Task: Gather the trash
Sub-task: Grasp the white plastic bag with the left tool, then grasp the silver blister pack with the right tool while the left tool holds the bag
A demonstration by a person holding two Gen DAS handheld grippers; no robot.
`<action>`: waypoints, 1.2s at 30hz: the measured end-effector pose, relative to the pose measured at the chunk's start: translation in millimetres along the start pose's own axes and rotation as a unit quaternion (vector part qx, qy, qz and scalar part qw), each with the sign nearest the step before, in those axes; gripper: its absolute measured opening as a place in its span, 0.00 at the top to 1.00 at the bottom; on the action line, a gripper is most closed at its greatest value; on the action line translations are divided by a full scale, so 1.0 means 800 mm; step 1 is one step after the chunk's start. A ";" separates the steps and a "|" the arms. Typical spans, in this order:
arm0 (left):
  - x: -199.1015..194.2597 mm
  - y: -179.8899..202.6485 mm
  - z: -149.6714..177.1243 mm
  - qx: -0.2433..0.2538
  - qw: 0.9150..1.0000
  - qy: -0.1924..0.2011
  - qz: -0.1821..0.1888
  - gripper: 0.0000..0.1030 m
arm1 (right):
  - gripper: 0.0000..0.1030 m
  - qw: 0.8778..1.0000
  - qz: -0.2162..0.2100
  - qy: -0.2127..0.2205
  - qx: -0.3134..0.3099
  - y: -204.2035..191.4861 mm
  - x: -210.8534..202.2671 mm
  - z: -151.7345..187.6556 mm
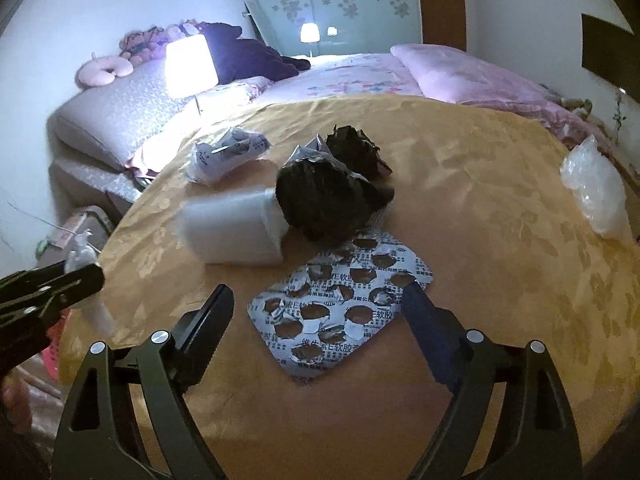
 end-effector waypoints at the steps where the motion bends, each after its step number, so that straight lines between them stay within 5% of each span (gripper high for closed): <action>1: 0.000 0.001 0.001 0.002 1.000 0.000 0.000 0.58 | 0.19 1.000 0.005 0.000 -0.003 0.000 0.000 0.001; 13: -0.001 -0.003 0.003 0.002 1.000 -0.006 0.003 0.58 | 0.34 1.000 0.021 -0.014 0.000 0.040 -0.017 0.013; 23: -0.004 0.003 0.003 0.007 1.000 -0.006 0.011 0.58 | 0.31 0.999 0.037 -0.024 0.030 0.086 -0.048 0.025; 36: -0.006 0.001 0.003 0.003 1.000 -0.004 0.010 0.58 | 0.22 0.998 0.054 -0.009 0.020 0.056 -0.004 0.006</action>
Point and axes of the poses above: each gripper's, at about its wrist camera, not at the fingertips, and x roughly the way its jaws point, y to its right, z to its underside, the point moved 3 cm from there along x, roughly the way its jaws point, and after that the axes turned 14 degrees about y, right-handed, at the moved point
